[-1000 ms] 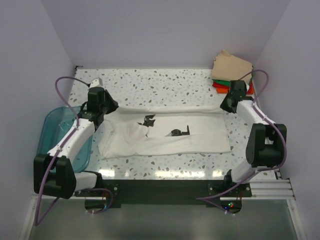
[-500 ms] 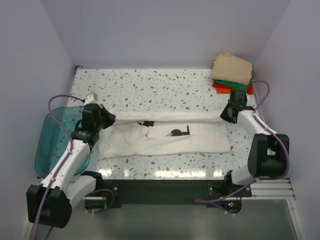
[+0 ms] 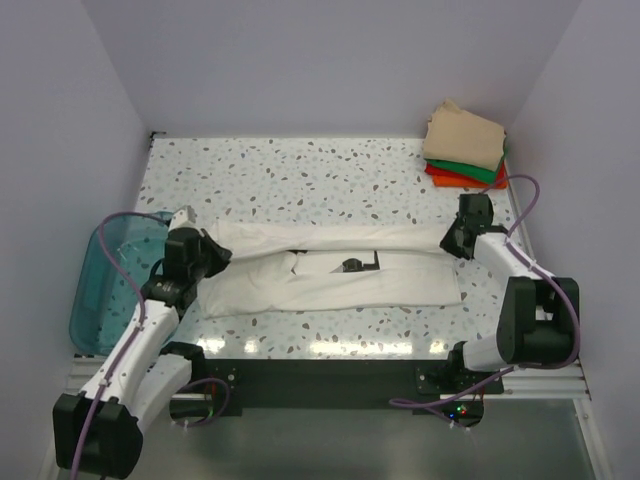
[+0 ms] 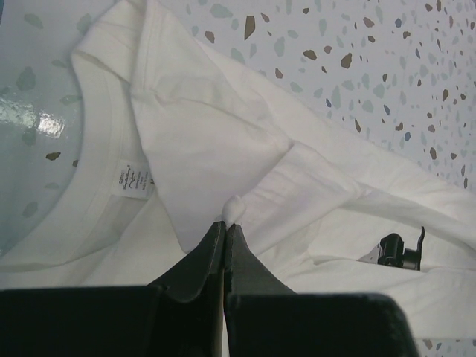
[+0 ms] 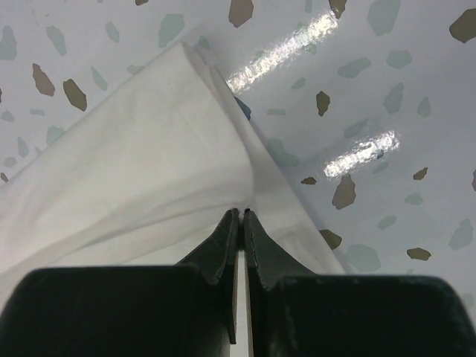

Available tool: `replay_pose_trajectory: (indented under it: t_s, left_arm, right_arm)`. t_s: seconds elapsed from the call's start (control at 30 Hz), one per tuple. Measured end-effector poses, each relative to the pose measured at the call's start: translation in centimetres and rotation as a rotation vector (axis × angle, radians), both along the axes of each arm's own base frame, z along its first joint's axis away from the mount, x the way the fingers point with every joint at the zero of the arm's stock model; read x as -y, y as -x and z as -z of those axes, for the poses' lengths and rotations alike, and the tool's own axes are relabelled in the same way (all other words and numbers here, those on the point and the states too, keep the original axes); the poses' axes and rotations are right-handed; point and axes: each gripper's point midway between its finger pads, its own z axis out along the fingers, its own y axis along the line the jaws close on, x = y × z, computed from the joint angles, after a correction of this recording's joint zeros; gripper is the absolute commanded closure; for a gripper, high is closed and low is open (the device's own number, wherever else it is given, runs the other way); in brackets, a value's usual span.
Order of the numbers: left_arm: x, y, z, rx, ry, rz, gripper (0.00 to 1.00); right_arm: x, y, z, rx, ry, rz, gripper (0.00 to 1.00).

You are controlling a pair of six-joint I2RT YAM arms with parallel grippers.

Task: Fold and stack the t-shirts
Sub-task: Fold the tshirt

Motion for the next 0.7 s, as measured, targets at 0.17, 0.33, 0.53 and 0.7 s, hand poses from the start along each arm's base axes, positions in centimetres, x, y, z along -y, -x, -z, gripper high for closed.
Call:
replay_pose_trajectory:
  t_s: [0.17, 0.33, 0.53, 0.7]
  left_arm:
    - [-0.1, 0.5, -0.4, 0.02, 0.009, -0.005, 1.0]
    - [-0.1, 1.3, 0.3, 0.012, 0.026, -0.014, 1.0]
    - [-0.1, 2.8, 1.6, -0.021, 0.078, -0.056, 1.0]
    - [-0.1, 3.8, 2.2, -0.027, 0.131, -0.094, 1.0]
  right_arm:
    - [0.1, 0.2, 0.0, 0.007, -0.003, 0.005, 1.0]
    - [0.2, 0.1, -0.3, 0.019, -0.003, 0.011, 0.97]
    - [0.5, 0.4, -0.2, 0.021, -0.006, 0.025, 0.95]
    - [0.6, 0.6, 0.1, 0.017, -0.02, 0.032, 0.9]
